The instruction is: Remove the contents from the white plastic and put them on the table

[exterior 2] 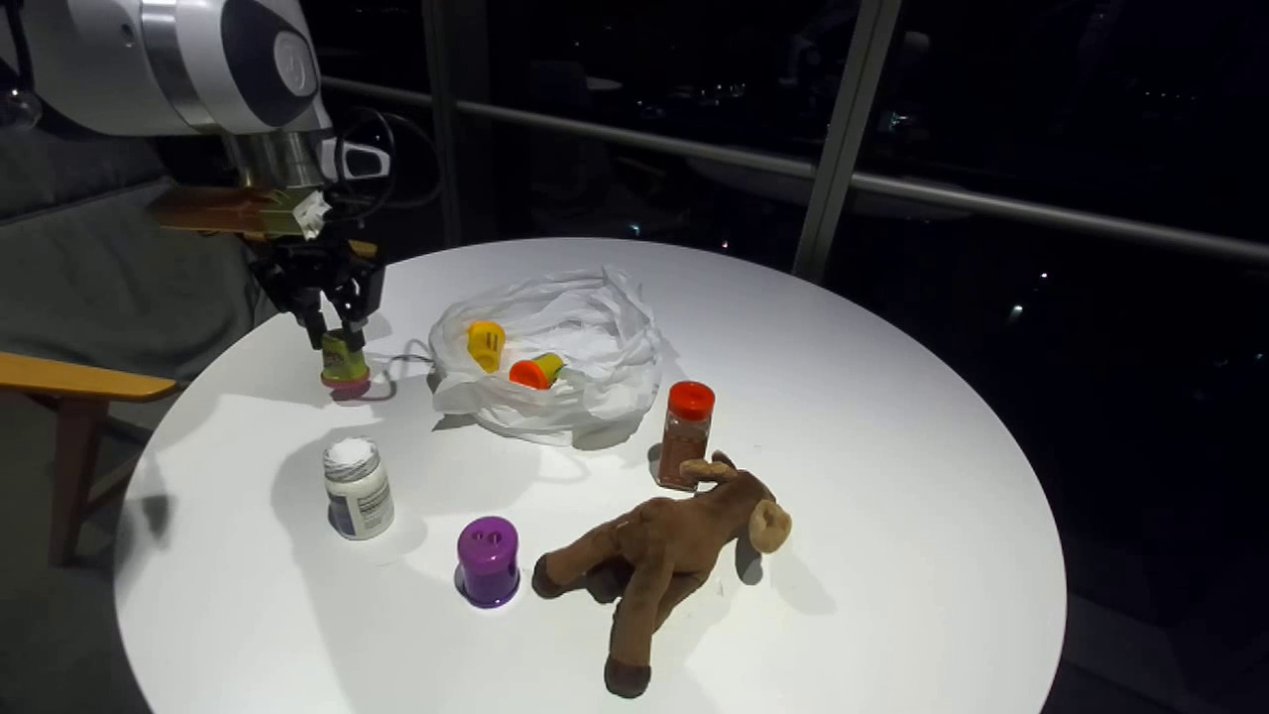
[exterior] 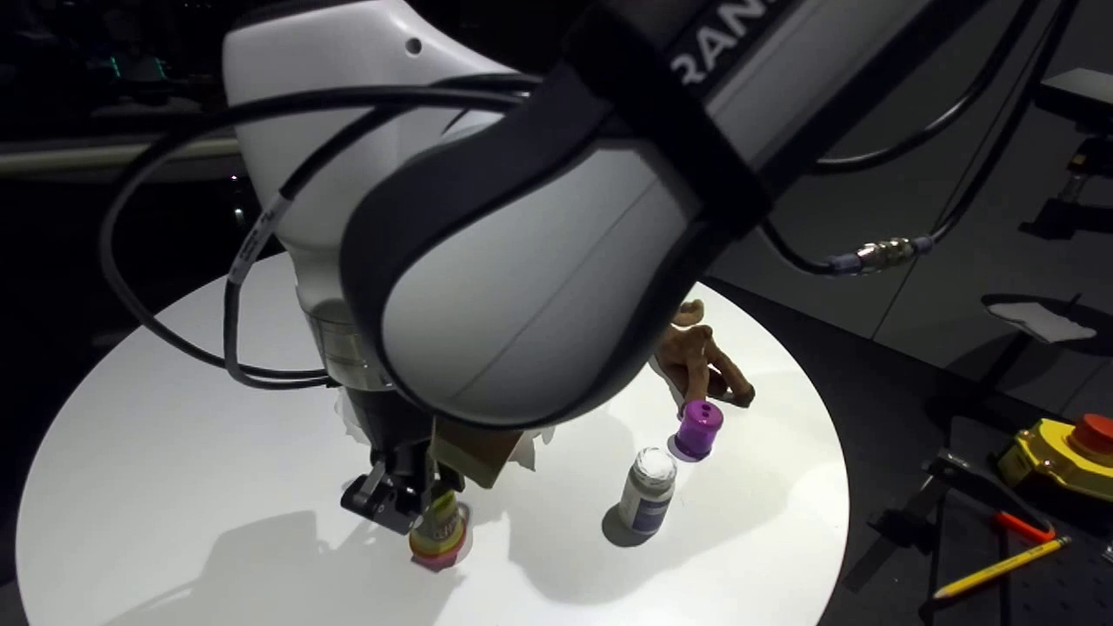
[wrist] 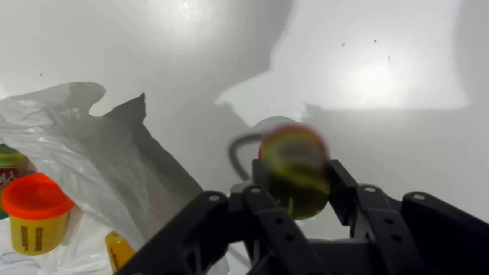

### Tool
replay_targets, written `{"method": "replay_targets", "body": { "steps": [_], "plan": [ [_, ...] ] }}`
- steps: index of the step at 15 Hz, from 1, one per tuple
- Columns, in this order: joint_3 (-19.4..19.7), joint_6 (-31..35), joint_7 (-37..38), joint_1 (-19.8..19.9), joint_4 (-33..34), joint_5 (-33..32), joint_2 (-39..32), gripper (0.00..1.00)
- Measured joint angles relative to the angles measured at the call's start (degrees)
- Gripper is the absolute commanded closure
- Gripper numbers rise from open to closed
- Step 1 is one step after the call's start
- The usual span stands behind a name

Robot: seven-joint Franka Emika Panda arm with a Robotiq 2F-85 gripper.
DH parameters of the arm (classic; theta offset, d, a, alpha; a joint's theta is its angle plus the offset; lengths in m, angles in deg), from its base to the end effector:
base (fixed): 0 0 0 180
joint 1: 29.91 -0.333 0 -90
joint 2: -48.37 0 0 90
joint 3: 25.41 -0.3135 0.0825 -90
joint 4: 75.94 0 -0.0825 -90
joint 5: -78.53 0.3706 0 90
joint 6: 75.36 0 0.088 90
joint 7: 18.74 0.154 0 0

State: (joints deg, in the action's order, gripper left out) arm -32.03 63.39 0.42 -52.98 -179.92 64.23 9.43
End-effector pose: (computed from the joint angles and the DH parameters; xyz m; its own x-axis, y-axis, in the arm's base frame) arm 0.5507 0.3031 0.1217 0.9379 0.3445 -0.0401 0.3468 -0.9328 0.0975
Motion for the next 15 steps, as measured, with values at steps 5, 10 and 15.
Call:
{"method": "replay_targets", "body": {
  "steps": [5,10,15],
  "plan": [
    [-0.4,0.1,-2.5,0.1,0.1,1.4,-0.2,0.12],
    [2.5,0.0,-1.2,0.2,1.1,1.4,2.2,0.0],
    [8.8,0.1,4.3,1.8,4.7,1.3,2.9,0.0]
  ]
}}
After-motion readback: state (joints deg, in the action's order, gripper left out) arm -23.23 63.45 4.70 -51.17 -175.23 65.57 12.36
